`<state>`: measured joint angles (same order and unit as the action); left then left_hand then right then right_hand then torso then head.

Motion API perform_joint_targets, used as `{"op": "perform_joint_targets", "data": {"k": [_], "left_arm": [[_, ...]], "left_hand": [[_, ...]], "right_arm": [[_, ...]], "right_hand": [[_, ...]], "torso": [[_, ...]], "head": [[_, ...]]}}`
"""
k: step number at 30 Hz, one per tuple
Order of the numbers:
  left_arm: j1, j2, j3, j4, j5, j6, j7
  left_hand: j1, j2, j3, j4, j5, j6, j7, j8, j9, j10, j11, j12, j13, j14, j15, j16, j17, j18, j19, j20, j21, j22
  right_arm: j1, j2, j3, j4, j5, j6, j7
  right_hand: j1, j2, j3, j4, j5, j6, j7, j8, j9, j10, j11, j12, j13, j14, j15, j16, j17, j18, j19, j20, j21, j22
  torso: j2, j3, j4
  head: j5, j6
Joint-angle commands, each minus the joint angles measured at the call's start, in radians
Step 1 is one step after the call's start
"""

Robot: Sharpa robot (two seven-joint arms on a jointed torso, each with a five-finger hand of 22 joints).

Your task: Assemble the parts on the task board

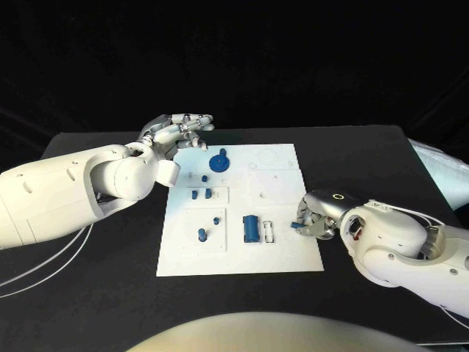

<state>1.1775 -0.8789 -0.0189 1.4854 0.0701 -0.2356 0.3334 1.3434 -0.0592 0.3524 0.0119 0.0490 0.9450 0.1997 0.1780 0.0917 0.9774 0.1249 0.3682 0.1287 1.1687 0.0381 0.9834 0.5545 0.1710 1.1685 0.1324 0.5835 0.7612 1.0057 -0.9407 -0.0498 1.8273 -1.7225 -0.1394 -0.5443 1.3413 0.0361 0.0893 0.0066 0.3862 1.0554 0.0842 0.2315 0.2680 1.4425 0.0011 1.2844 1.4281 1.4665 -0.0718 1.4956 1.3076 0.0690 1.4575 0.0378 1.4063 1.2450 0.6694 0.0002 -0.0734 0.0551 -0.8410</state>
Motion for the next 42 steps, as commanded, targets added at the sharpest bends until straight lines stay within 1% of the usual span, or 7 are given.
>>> {"op": "perform_joint_targets", "data": {"k": [1, 7, 13, 17, 22, 29, 42], "left_arm": [[0.000, 0.001, 0.000, 0.002, -0.005, 0.021, 0.005], [0.000, 0.002, 0.000, 0.001, -0.005, 0.021, 0.005], [0.000, 0.004, 0.000, 0.001, -0.005, 0.020, 0.004], [0.000, 0.004, 0.000, 0.001, -0.005, 0.020, 0.004], [0.000, 0.006, 0.000, 0.001, -0.005, 0.021, 0.004], [0.000, 0.007, 0.000, 0.002, -0.005, 0.021, 0.004], [0.000, 0.008, 0.000, 0.003, -0.005, 0.021, 0.003]], "left_hand": [[0.003, 0.006, -0.004, -0.002, 0.004, -0.007, 0.000, 0.003, -0.002, -0.006, 0.000, 0.006, 0.001, -0.007, 0.001, 0.002, -0.001, 0.011, 0.002, 0.006, -0.007, -0.001], [0.003, 0.006, -0.004, -0.003, 0.005, -0.008, 0.000, 0.003, -0.002, -0.006, 0.000, 0.007, 0.001, -0.007, 0.001, 0.002, -0.001, 0.011, 0.002, 0.006, -0.007, -0.001], [0.003, 0.006, -0.004, -0.003, 0.005, -0.008, 0.000, 0.003, -0.002, -0.006, 0.000, 0.007, 0.001, -0.007, 0.001, 0.002, -0.001, 0.011, 0.002, 0.006, -0.007, -0.001], [0.003, 0.006, -0.004, -0.003, 0.005, -0.008, 0.000, 0.003, -0.002, -0.006, 0.000, 0.007, 0.001, -0.007, 0.001, 0.002, -0.001, 0.011, 0.002, 0.006, -0.007, -0.001], [0.003, 0.006, -0.004, -0.003, 0.005, -0.008, 0.000, 0.004, -0.002, -0.007, 0.000, 0.007, 0.001, -0.007, 0.001, 0.002, -0.001, 0.011, 0.002, 0.006, -0.007, -0.001], [0.003, 0.006, -0.004, -0.003, 0.005, -0.008, 0.000, 0.004, -0.002, -0.007, 0.000, 0.007, 0.001, -0.007, 0.001, 0.002, -0.001, 0.011, 0.002, 0.006, -0.007, -0.001], [0.003, 0.006, -0.004, -0.003, 0.005, -0.008, 0.000, 0.004, -0.002, -0.007, 0.000, 0.007, 0.001, -0.007, 0.001, 0.002, -0.001, 0.011, 0.002, 0.006, -0.007, -0.001]], "right_arm": [[-0.017, -0.010, -0.014, -0.007, 0.144, -0.037, -0.037], [-0.009, -0.019, -0.011, 0.020, 0.277, -0.138, -0.013], [-0.002, -0.014, -0.009, 0.044, 0.386, -0.185, 0.004], [0.000, -0.004, -0.009, 0.048, 0.419, -0.195, 0.003], [0.004, 0.017, -0.008, 0.041, 0.449, -0.186, -0.008], [0.005, 0.054, -0.008, 0.013, 0.463, -0.173, -0.028], [0.006, 0.088, -0.008, -0.008, 0.457, -0.174, -0.031]], "right_hand": [[-0.022, 0.017, 0.033, 0.013, 0.017, 0.005, -0.006, -0.003, -0.003, 0.001, -0.005, 0.006, -0.057, 0.078, 0.000, -0.005, 0.130, -0.004, -0.002, -0.005, -0.004, -0.001], [-0.068, -0.001, 0.099, 0.036, 0.022, 0.007, -0.008, -0.005, 0.006, 0.006, -0.006, 0.011, -0.052, 0.079, -0.002, -0.006, 0.131, -0.004, -0.002, -0.007, -0.004, -0.001], [-0.100, -0.032, 0.122, 0.048, 0.039, 0.008, -0.007, -0.005, 0.012, 0.006, -0.005, 0.009, -0.052, 0.078, -0.002, -0.008, 0.128, -0.004, -0.002, -0.007, -0.006, -0.003], [-0.111, -0.040, 0.128, 0.054, 0.044, 0.009, -0.007, -0.005, 0.014, 0.007, -0.005, 0.010, -0.052, 0.078, -0.001, -0.008, 0.128, -0.003, -0.002, -0.007, -0.007, -0.004], [-0.125, -0.047, 0.134, 0.062, 0.048, 0.010, -0.007, -0.005, 0.016, 0.007, -0.005, 0.009, -0.051, 0.078, -0.001, -0.008, 0.127, -0.003, -0.002, -0.007, -0.007, -0.004], [-0.160, -0.056, 0.142, 0.085, 0.048, 0.027, -0.014, 0.006, 0.027, 0.009, -0.010, 0.007, -0.053, 0.078, -0.005, -0.010, 0.125, -0.003, -0.001, -0.009, -0.007, -0.003], [-0.176, -0.059, 0.151, 0.096, 0.048, 0.045, -0.024, 0.023, 0.041, 0.011, -0.018, 0.006, -0.053, 0.078, -0.011, -0.012, 0.123, -0.003, -0.001, -0.014, -0.008, -0.004]], "torso": [[0.000, 0.0007, 0.0003], [0.001, -0.0005, 0.0007], [0.001, 0.0004, 0.0012], [0.001, -0.0002, 0.0006], [0.000, -0.0009, 0.0007], [0.001, 0.0002, -0.0003], [0.000, 0.0005, -0.0010]], "head": [[0.002, -0.001], [0.004, -0.001], [0.007, -0.001], [0.009, -0.003], [0.011, -0.004], [0.013, -0.005], [0.015, -0.006]]}}
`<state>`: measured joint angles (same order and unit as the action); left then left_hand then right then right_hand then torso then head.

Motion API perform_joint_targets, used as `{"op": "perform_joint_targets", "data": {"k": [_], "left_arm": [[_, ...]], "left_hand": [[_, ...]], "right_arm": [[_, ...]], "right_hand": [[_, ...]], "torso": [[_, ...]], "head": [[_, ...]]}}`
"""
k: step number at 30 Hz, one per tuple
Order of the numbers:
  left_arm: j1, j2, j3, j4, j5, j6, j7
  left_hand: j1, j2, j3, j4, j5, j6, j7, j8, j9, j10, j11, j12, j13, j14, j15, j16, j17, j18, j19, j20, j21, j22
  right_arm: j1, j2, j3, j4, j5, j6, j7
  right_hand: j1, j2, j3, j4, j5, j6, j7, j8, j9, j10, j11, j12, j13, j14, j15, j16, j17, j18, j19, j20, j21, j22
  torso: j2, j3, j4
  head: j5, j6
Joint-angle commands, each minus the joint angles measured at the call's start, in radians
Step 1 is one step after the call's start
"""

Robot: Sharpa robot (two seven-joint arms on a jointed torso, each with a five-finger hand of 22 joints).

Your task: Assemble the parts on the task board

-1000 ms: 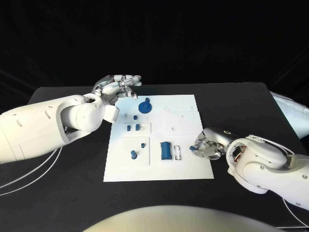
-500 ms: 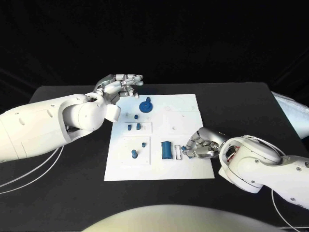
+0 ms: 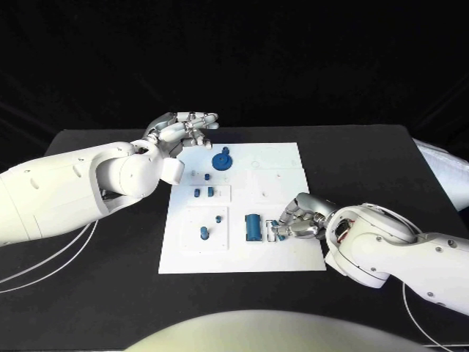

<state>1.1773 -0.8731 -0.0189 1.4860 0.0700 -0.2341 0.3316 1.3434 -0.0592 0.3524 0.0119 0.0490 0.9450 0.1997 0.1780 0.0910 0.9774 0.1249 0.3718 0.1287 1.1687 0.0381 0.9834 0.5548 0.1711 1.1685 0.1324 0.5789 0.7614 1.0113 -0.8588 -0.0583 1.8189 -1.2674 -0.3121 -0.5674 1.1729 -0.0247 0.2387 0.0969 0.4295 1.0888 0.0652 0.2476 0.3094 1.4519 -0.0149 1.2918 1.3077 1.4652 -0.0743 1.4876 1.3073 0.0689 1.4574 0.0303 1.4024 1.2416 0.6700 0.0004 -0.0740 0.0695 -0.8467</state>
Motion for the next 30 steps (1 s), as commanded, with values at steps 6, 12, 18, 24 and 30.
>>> {"op": "perform_joint_targets", "data": {"k": [6, 12, 18, 24, 30], "left_arm": [[0.000, 0.003, 0.000, 0.002, -0.005, 0.019, 0.005], [0.000, 0.001, 0.000, 0.003, -0.005, 0.019, 0.004], [0.000, 0.001, 0.000, 0.004, -0.005, 0.021, 0.003], [0.000, 0.001, 0.000, 0.002, -0.005, 0.021, 0.003], [0.000, 0.000, 0.000, 0.003, -0.005, 0.022, 0.001]], "left_hand": [[0.003, 0.006, -0.004, -0.003, 0.005, -0.008, 0.000, 0.004, -0.001, -0.007, 0.000, 0.003, 0.001, -0.007, 0.001, 0.002, -0.002, 0.011, 0.002, 0.006, -0.003, -0.001], [0.003, 0.006, -0.004, -0.003, 0.005, -0.008, 0.000, 0.004, -0.001, -0.007, 0.000, 0.003, 0.001, -0.007, 0.001, 0.002, -0.002, 0.011, 0.002, 0.006, -0.003, -0.001], [0.003, 0.005, -0.005, -0.004, 0.004, -0.010, 0.001, 0.004, -0.002, -0.009, 0.001, 0.005, 0.001, -0.008, 0.001, 0.003, -0.003, 0.011, 0.002, 0.006, -0.004, -0.002], [0.002, 0.005, -0.006, -0.003, 0.004, -0.011, 0.001, 0.005, -0.002, -0.010, 0.001, 0.005, 0.001, -0.008, 0.002, 0.003, -0.003, 0.011, 0.002, 0.006, -0.004, -0.002], [0.002, 0.005, -0.006, -0.003, 0.004, -0.011, 0.001, 0.005, -0.002, -0.010, 0.001, 0.005, 0.001, -0.008, 0.002, 0.003, -0.003, 0.011, 0.002, 0.006, -0.004, -0.002]], "right_arm": [[0.000, 0.013, 0.000, 0.001, -0.006, 0.005, -0.011], [0.000, 0.014, 0.000, 0.002, -0.009, 0.011, -0.012], [0.000, 0.017, 0.000, -0.001, -0.014, 0.024, -0.019], [0.001, 0.022, 0.000, -0.002, -0.020, 0.036, -0.023], [0.001, 0.025, 0.000, -0.004, -0.029, 0.037, -0.024]], "right_hand": [[-0.011, 0.000, 0.002, 0.007, 0.004, 0.014, -0.007, 0.009, 0.003, 0.001, -0.003, -0.005, 0.065, 0.079, -0.010, -0.003, 0.124, -0.003, 0.000, -0.008, -0.004, 0.000], [-0.021, -0.001, 0.004, 0.014, 0.003, 0.020, -0.011, 0.017, 0.011, 0.003, -0.007, -0.006, 0.064, 0.079, -0.013, -0.003, 0.124, -0.004, 0.001, -0.010, -0.002, 0.003], [-0.038, 0.000, 0.007, 0.027, 0.003, 0.035, -0.020, 0.036, 0.028, 0.009, -0.014, 0.001, 0.069, 0.080, -0.019, -0.003, 0.125, -0.004, 0.003, -0.014, -0.001, 0.006], [-0.053, -0.003, 0.007, 0.038, -0.015, 0.039, -0.025, 0.050, 0.042, 0.011, -0.019, 0.002, 0.071, 0.079, -0.023, -0.004, 0.123, -0.004, 0.004, -0.018, -0.002, 0.005], [-0.065, -0.011, 0.002, 0.046, -0.046, 0.036, -0.027, 0.059, 0.054, 0.012, -0.020, 0.001, 0.071, 0.079, -0.025, -0.006, 0.122, -0.004, 0.004, -0.021, -0.003, 0.005]], "torso": [[0.000, -0.0006, 0.0003], [0.000, -0.0002, -0.0005], [0.000, -0.0006, 0.0007], [-0.001, -0.0002, 0.0000], [0.000, 0.0004, -0.0005]], "head": [[0.002, -0.002], [0.005, -0.004], [0.005, -0.003], [0.005, -0.003], [0.007, -0.004]]}}
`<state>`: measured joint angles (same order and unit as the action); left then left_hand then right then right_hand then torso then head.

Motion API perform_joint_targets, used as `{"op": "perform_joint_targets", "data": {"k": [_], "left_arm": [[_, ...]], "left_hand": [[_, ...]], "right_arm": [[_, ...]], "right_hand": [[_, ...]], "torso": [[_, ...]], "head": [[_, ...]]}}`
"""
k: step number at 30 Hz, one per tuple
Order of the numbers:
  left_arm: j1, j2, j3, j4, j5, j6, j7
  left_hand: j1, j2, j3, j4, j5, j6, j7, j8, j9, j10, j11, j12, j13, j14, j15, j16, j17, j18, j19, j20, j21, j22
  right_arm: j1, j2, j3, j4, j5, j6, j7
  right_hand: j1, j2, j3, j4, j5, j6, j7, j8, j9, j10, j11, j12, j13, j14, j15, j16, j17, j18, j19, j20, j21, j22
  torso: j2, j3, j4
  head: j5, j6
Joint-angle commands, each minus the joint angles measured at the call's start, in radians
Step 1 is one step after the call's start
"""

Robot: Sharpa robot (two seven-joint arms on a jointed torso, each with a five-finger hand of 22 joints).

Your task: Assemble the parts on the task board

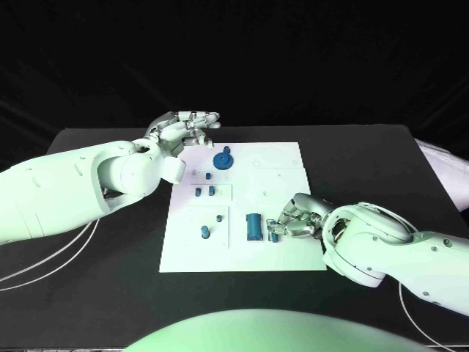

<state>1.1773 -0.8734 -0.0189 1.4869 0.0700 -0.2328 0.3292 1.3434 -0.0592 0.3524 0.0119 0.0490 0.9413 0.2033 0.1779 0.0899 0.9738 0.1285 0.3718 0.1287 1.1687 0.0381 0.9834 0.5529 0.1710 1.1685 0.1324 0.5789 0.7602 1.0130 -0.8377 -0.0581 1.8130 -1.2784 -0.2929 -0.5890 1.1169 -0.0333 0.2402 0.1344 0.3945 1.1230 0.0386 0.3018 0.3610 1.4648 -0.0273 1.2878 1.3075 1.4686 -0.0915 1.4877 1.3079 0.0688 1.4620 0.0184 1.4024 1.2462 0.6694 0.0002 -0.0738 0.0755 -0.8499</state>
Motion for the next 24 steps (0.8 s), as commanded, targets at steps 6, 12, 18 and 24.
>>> {"op": "perform_joint_targets", "data": {"k": [6, 12, 18, 24], "left_arm": [[0.000, 0.001, 0.000, 0.002, -0.005, 0.022, 0.003], [0.000, 0.001, 0.000, 0.002, -0.005, 0.023, 0.002], [0.000, 0.002, 0.000, 0.001, -0.005, 0.025, 0.000], [0.000, 0.002, 0.000, 0.001, -0.005, 0.026, -0.001]], "left_hand": [[0.002, 0.005, -0.006, -0.003, 0.004, -0.007, -0.002, 0.005, -0.001, -0.006, -0.002, 0.005, 0.001, -0.008, 0.002, 0.003, -0.001, 0.011, 0.002, 0.006, -0.004, -0.001], [0.002, 0.005, -0.006, -0.003, 0.004, -0.007, -0.002, 0.005, -0.001, -0.006, -0.002, 0.005, 0.001, -0.008, 0.002, 0.003, -0.001, 0.011, 0.002, 0.006, -0.004, -0.001], [0.002, 0.005, -0.006, -0.003, 0.004, -0.007, -0.002, 0.005, -0.001, -0.006, -0.002, 0.005, 0.001, -0.008, 0.002, 0.003, -0.001, 0.011, 0.002, 0.006, -0.004, -0.001], [0.002, 0.005, -0.006, -0.003, 0.004, -0.007, -0.002, 0.005, -0.001, -0.006, -0.002, 0.005, 0.001, -0.008, 0.002, 0.003, -0.001, 0.011, 0.002, 0.006, -0.004, -0.001]], "right_arm": [[0.000, 0.005, 0.000, 0.000, -0.021, 0.010, 0.000], [0.000, 0.006, 0.000, 0.001, -0.022, -0.001, 0.006], [0.000, 0.004, 0.000, 0.004, -0.027, -0.009, 0.012], [0.000, -0.016, 0.000, 0.015, -0.041, -0.004, 0.034]], "right_hand": [[-0.043, -0.021, -0.030, 0.030, -0.031, -0.005, 0.003, 0.014, 0.016, -0.002, -0.005, 0.000, 0.069, 0.075, -0.006, -0.008, 0.118, -0.005, 0.000, -0.009, -0.004, 0.001], [-0.075, -0.036, -0.081, 0.057, -0.039, -0.009, 0.003, 0.021, 0.027, -0.002, -0.005, 0.000, 0.070, 0.075, -0.005, -0.009, 0.118, -0.005, 0.000, -0.008, -0.004, 0.002], [-0.086, -0.034, -0.126, 0.079, -0.080, -0.014, 0.002, 0.027, 0.037, -0.002, -0.006, -0.001, 0.071, 0.075, -0.006, -0.009, 0.118, -0.005, 0.001, -0.008, -0.005, 0.002], [-0.071, -0.032, -0.162, 0.088, -0.116, -0.018, 0.001, 0.033, 0.047, -0.001, -0.007, -0.001, 0.073, 0.075, -0.007, -0.009, 0.118, -0.005, 0.001, -0.009, -0.005, 0.002]], "torso": [[0.000, 0.0004, -0.0002], [0.000, 0.0009, -0.0008], [0.000, 0.0013, -0.0007], [0.000, 0.0016, -0.0007]], "head": [[0.000, -0.001], [0.001, -0.001], [0.000, -0.002], [0.000, -0.003]]}}
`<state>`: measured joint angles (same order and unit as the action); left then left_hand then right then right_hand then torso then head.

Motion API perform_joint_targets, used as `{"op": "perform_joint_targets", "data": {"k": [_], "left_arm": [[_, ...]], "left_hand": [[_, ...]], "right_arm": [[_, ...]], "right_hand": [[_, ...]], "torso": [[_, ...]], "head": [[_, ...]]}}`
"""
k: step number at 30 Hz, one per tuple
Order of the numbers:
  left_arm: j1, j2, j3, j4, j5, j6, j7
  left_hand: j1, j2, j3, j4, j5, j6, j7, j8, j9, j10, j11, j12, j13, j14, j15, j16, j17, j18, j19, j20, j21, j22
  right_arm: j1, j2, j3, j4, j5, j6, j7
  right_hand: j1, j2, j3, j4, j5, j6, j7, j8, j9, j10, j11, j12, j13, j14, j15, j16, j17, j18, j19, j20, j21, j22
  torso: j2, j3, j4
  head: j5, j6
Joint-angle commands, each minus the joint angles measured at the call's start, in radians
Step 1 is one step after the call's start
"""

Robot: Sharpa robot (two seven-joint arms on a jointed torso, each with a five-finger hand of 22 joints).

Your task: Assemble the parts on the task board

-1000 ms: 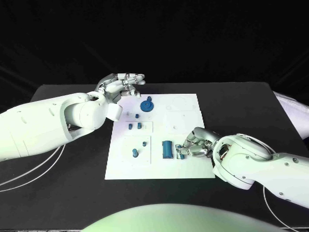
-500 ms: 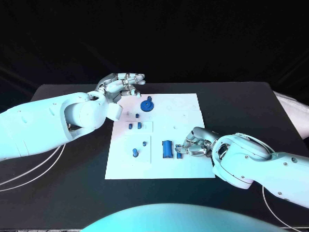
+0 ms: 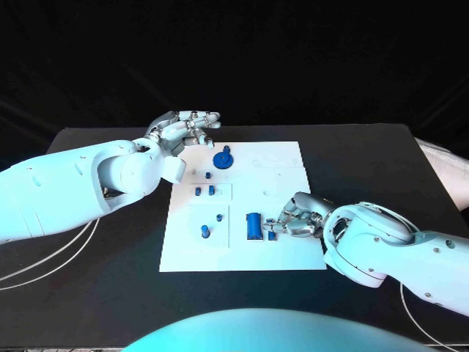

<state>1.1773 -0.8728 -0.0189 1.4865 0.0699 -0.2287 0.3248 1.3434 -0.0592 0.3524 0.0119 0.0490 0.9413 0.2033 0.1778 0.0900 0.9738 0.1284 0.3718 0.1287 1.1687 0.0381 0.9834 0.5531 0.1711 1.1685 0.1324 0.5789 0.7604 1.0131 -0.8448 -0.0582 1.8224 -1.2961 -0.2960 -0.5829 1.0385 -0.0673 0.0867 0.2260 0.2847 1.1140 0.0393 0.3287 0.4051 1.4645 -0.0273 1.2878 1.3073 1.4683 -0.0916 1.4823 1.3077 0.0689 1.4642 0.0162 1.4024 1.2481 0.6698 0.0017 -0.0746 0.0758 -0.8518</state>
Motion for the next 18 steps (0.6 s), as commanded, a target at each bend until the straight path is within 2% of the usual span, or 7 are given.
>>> {"op": "perform_joint_targets", "data": {"k": [1, 9, 18], "left_arm": [[0.000, 0.001, 0.000, 0.001, -0.005, 0.022, 0.003], [0.000, -0.001, 0.000, 0.001, -0.005, 0.023, 0.003], [0.000, 0.000, 0.000, 0.000, -0.005, 0.024, 0.003]], "left_hand": [[0.002, 0.005, -0.006, -0.003, 0.004, -0.007, -0.002, 0.005, -0.001, -0.006, -0.002, 0.005, 0.001, -0.008, 0.002, 0.003, -0.001, 0.011, 0.002, 0.006, -0.004, -0.001], [0.001, 0.005, -0.007, -0.002, 0.004, -0.008, -0.002, 0.006, -0.001, -0.008, -0.002, 0.007, 0.000, -0.009, 0.002, 0.003, -0.002, 0.011, 0.002, 0.006, -0.005, -0.002], [0.001, 0.005, -0.007, -0.003, 0.005, -0.008, -0.002, 0.006, -0.001, -0.008, -0.002, 0.007, 0.000, -0.009, 0.002, 0.003, -0.002, 0.011, 0.002, 0.007, -0.005, -0.002]], "right_arm": [[0.000, -0.013, 0.000, 0.007, -0.024, 0.005, 0.035], [-0.006, -0.038, 0.000, 0.014, -0.045, 0.050, 0.070], [-0.009, -0.034, 0.000, 0.009, -0.057, 0.058, 0.067]], "right_hand": [[0.020, 0.002, -0.013, -0.010, -0.013, -0.010, 0.000, 0.007, 0.004, -0.001, -0.006, -0.001, 0.073, 0.076, -0.007, -0.004, 0.119, -0.005, -0.001, -0.007, -0.006, 0.000], [0.111, 0.009, -0.045, -0.060, -0.097, -0.018, 0.002, 0.013, 0.017, -0.001, -0.005, -0.002, 0.075, 0.076, -0.006, -0.004, 0.120, -0.005, -0.001, -0.007, -0.006, 0.003], [0.130, 0.017, -0.052, -0.070, -0.107, -0.019, 0.001, 0.014, 0.020, -0.001, -0.006, -0.001, 0.077, 0.076, -0.006, -0.003, 0.122, -0.005, 0.000, -0.007, -0.005, 0.005]], "torso": [[0.000, 0.0003, 0.0000], [-0.001, -0.0001, -0.0028], [0.000, -0.0010, 0.0012]], "head": [[0.000, -0.002], [0.003, -0.002], [-0.002, -0.001]]}}
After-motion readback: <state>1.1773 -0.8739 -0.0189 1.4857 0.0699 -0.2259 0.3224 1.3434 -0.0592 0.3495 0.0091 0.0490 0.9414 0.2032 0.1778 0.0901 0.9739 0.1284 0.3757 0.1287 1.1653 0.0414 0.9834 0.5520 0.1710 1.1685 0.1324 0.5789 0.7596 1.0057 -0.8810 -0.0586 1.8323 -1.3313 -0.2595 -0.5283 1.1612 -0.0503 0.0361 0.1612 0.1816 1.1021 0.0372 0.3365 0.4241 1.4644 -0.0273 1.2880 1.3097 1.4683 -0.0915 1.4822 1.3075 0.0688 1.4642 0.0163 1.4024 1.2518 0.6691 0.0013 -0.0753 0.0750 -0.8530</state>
